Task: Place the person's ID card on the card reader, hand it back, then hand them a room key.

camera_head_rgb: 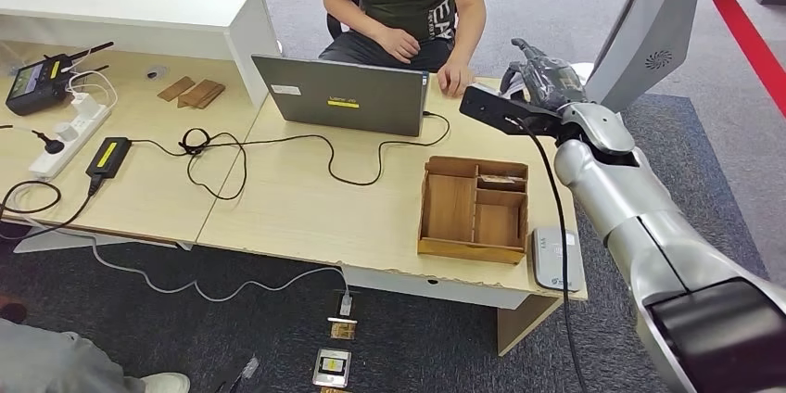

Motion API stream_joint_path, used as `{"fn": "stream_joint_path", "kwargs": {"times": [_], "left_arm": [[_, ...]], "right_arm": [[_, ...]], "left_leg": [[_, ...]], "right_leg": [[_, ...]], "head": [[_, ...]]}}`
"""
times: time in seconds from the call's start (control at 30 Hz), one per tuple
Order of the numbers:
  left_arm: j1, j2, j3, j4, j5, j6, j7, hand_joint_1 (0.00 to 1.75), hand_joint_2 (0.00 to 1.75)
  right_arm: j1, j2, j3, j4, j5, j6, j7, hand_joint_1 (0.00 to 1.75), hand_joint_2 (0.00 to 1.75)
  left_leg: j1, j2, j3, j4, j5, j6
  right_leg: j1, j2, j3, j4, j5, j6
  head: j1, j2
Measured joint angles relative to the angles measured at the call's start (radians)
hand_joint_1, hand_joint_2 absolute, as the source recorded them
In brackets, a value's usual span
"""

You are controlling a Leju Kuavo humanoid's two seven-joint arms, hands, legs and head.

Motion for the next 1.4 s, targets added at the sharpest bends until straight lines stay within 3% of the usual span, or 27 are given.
{"fn": "stream_joint_path", "kwargs": {"times": [0.57, 1.4], "left_arm": [[-0.006, 0.001, -0.020, 0.000, -0.016, -0.008, -0.005, 0.00, 0.00], [-0.021, 0.002, -0.037, 0.000, -0.017, -0.015, -0.001, 0.00, 0.00]], "right_arm": [[0.016, -0.045, 0.001, 0.014, 0.024, -0.006, -0.003, 1.75, 1.75], [0.025, -0.049, 0.001, 0.018, 0.051, -0.006, -0.014, 1.75, 1.75]], "left_leg": [[0.000, 0.000, 0.000, 0.000, 0.000, 0.000], [0.000, 0.000, 0.000, 0.000, 0.000, 0.000]], "right_leg": [[0.000, 0.000, 0.000, 0.000, 0.000, 0.000], [0.000, 0.000, 0.000, 0.000, 0.000, 0.000]], "head": [[0.000, 0.000], [0.000, 0.000]]}}
